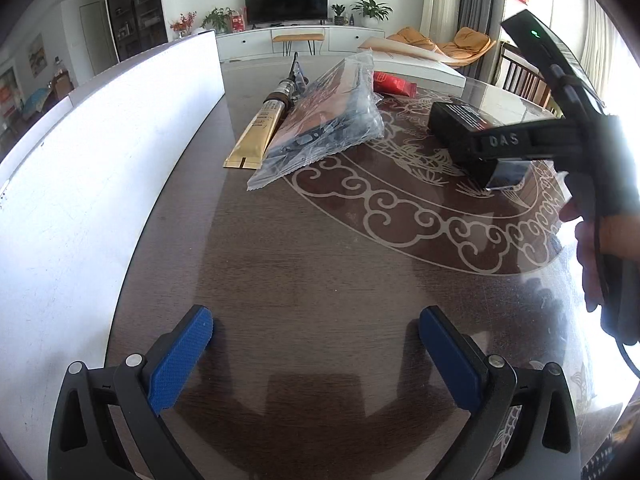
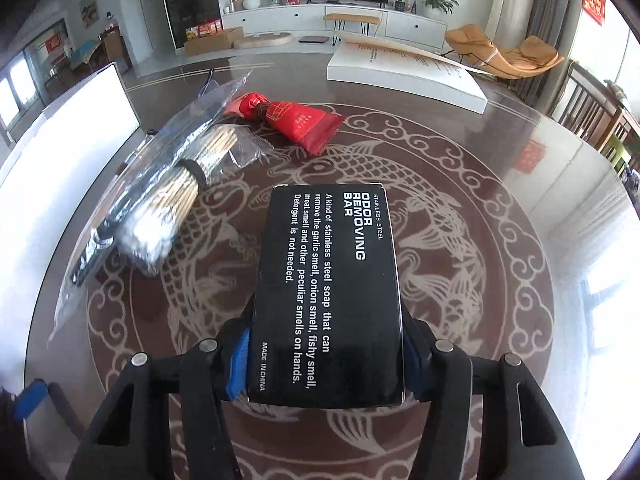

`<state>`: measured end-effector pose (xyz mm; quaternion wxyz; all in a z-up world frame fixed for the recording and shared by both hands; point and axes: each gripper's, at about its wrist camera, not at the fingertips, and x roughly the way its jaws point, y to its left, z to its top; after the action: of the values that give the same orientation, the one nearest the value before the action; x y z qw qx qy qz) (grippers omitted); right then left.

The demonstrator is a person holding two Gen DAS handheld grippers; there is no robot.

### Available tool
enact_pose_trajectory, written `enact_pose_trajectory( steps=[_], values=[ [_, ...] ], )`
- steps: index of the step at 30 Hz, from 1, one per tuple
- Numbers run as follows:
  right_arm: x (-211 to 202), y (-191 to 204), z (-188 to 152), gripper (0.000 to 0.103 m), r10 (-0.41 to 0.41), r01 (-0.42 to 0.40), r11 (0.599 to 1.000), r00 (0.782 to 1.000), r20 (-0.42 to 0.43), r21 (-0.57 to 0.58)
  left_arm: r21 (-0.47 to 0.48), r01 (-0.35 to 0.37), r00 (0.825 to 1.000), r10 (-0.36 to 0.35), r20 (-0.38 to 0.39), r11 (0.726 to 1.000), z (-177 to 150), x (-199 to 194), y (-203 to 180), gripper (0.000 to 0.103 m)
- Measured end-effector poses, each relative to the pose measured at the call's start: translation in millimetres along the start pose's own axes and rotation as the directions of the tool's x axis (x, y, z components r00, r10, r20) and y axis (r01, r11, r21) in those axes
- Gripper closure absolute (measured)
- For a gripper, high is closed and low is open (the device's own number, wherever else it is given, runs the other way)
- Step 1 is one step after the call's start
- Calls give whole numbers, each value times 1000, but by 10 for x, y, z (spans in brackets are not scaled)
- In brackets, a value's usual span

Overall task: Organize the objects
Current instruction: 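Grasp the black soap box with the right gripper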

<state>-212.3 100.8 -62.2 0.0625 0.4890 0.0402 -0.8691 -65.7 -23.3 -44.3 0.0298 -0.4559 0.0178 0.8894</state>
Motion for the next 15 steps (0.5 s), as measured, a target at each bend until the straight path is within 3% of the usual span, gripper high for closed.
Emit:
enact_pose_trajectory(
  steps=[10,12,14,15],
  values=[
    [-648,-637,-1046,43,-65,61,997,993,95,37,1,0,1000,0,0,1000,1,2,-11,0],
    [-699,-722,-1138,36,-69,63,996,992,106,61,1,0,1000,0,0,1000,4,3,-12,0],
    [-722,-810,-1165,20,-68,57,993,992,108,105,1,0,1000,0,0,1000,4,4,-12,0],
    [-719,-843,-1139,17,-70,56,991,991,111,123,1,0,1000,0,1,1000,-2,3,-7,0]
  ],
)
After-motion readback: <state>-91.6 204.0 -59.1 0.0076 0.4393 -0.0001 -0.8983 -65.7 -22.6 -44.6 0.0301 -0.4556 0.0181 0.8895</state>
